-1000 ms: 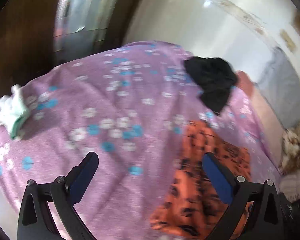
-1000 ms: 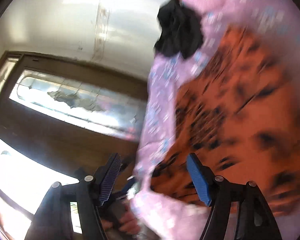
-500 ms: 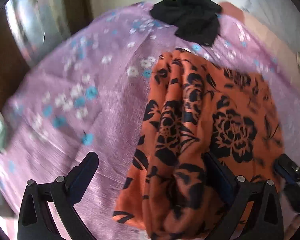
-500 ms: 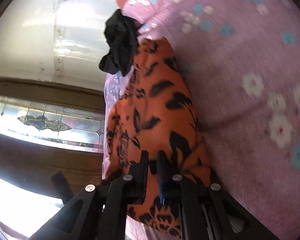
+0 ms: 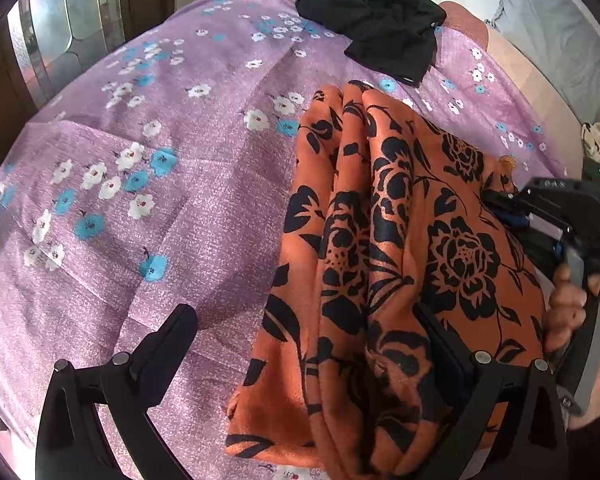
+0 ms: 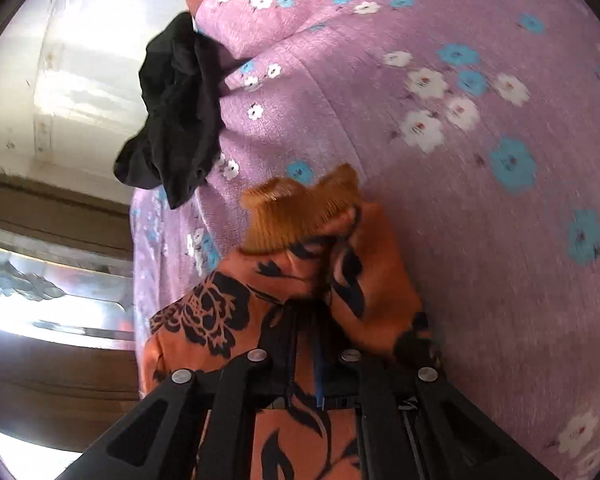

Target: Fold small clothes

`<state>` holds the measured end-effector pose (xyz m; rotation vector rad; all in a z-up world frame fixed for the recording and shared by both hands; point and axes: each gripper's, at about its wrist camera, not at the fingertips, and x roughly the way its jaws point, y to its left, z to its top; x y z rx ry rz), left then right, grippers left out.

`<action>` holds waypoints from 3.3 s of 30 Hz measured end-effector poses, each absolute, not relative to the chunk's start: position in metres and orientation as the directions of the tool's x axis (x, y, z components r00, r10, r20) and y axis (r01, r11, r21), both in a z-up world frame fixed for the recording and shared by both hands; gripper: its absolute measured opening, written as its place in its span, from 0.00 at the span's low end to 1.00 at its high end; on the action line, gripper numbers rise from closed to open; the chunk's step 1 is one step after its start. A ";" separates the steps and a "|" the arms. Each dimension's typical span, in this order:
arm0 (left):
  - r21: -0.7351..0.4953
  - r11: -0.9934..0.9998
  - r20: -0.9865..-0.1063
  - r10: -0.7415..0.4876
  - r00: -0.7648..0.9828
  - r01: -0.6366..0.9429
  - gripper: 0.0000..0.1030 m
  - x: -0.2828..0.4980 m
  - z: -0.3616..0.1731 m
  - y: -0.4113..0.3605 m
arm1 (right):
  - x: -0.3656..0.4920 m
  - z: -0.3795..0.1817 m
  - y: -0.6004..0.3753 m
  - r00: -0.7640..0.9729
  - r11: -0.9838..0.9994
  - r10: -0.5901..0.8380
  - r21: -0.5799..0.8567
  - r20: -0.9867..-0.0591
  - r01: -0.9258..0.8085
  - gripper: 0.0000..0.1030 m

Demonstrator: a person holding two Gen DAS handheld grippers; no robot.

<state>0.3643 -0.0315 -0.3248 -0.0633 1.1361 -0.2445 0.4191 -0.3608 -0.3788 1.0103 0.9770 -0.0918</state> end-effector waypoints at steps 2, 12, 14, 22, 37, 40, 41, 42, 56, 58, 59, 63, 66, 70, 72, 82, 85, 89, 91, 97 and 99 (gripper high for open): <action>-0.179 0.970 -0.893 -0.231 0.386 0.166 1.00 0.363 -0.324 -0.027 | 0.423 -0.365 -0.352 0.563 0.631 0.303 0.605 -0.769 0.486 0.12; -0.154 0.964 -0.890 -0.231 0.392 0.217 1.00 0.345 -0.315 -0.012 | 0.465 -0.314 -0.215 0.487 0.876 0.359 0.468 -0.796 0.118 0.13; -0.135 0.967 -0.891 -0.214 0.399 0.217 1.00 0.344 -0.315 -0.007 | 0.481 -0.332 -0.199 0.422 0.905 0.324 0.408 -0.847 0.123 0.14; -0.132 0.963 -0.895 -0.217 0.390 0.234 1.00 0.342 -0.317 -0.002 | 0.479 -0.330 -0.221 0.449 0.855 0.385 0.494 -0.807 0.156 0.13; -0.063 0.969 -0.885 -0.165 0.436 0.237 1.00 0.332 -0.318 -0.010 | 0.305 -0.313 -0.253 0.450 0.901 0.341 0.424 -0.825 0.094 0.14; -0.052 0.973 -0.876 -0.152 0.458 0.223 1.00 0.328 -0.320 -0.010 | 0.290 -0.328 -0.253 0.520 0.894 0.333 0.439 -0.787 0.092 0.14; -0.048 0.974 -0.872 -0.148 0.466 0.220 1.00 0.326 -0.320 -0.010 | 0.287 -0.328 -0.254 0.532 0.889 0.334 0.447 -0.778 0.096 0.14; -0.042 0.975 -0.867 -0.145 0.476 0.220 1.00 0.325 -0.320 -0.010 | 0.286 -0.328 -0.256 0.538 0.886 0.335 0.453 -0.774 0.101 0.14; 0.006 0.973 -0.857 -0.113 0.503 0.229 1.00 0.323 -0.319 -0.018 | 0.284 -0.330 -0.259 0.516 0.869 0.376 0.487 -0.769 0.092 0.14; 0.005 0.974 -0.856 -0.114 0.505 0.228 1.00 0.323 -0.319 -0.017 | 0.283 -0.329 -0.257 0.517 0.877 0.367 0.472 -0.773 0.084 0.14; 0.006 0.974 -0.855 -0.113 0.506 0.228 1.00 0.323 -0.319 -0.018 | 0.283 -0.329 -0.257 0.519 0.879 0.364 0.470 -0.774 0.083 0.14; 0.020 0.973 -0.849 -0.106 0.518 0.232 1.00 0.320 -0.319 -0.019 | 0.281 -0.330 -0.258 0.512 0.872 0.371 0.480 -0.774 0.093 0.14; 0.028 0.972 -0.845 -0.103 0.524 0.235 1.00 0.319 -0.319 -0.019 | 0.280 -0.330 -0.259 0.498 0.867 0.384 0.489 -0.777 0.095 0.14; 0.036 0.971 -0.842 -0.099 0.530 0.238 1.00 0.317 -0.318 -0.019 | 0.276 -0.336 -0.262 0.467 0.843 0.425 0.527 -0.776 0.108 0.14; 0.046 0.970 -0.839 -0.093 0.536 0.239 1.00 0.316 -0.318 -0.020 | 0.275 -0.339 -0.262 0.460 0.837 0.435 0.536 -0.774 0.110 0.14; 0.073 0.967 -0.829 -0.077 0.554 0.242 1.00 0.316 -0.318 -0.025 | 0.276 -0.342 -0.264 0.458 0.827 0.454 0.552 -0.764 0.101 0.14; 0.086 0.967 -0.823 -0.068 0.563 0.241 1.00 0.315 -0.317 -0.026 | 0.275 -0.342 -0.265 0.458 0.822 0.461 0.560 -0.760 0.101 0.14; 0.105 0.964 -0.815 -0.057 0.577 0.244 1.00 0.315 -0.316 -0.026 | 0.276 -0.343 -0.265 0.459 0.819 0.466 0.565 -0.756 0.100 0.14; 0.114 0.963 -0.811 -0.052 0.583 0.243 1.00 0.315 -0.316 -0.026 | 0.275 -0.343 -0.265 0.459 0.817 0.468 0.567 -0.755 0.100 0.14; 0.144 0.963 -0.784 -0.031 0.620 0.230 1.00 0.312 -0.309 -0.029 | 0.275 -0.343 -0.265 0.461 0.817 0.468 0.568 -0.754 0.099 0.14; 0.165 0.957 -0.755 -0.034 0.655 0.240 1.00 0.307 -0.300 -0.034 | 0.275 -0.343 -0.265 0.462 0.817 0.468 0.568 -0.753 0.100 0.14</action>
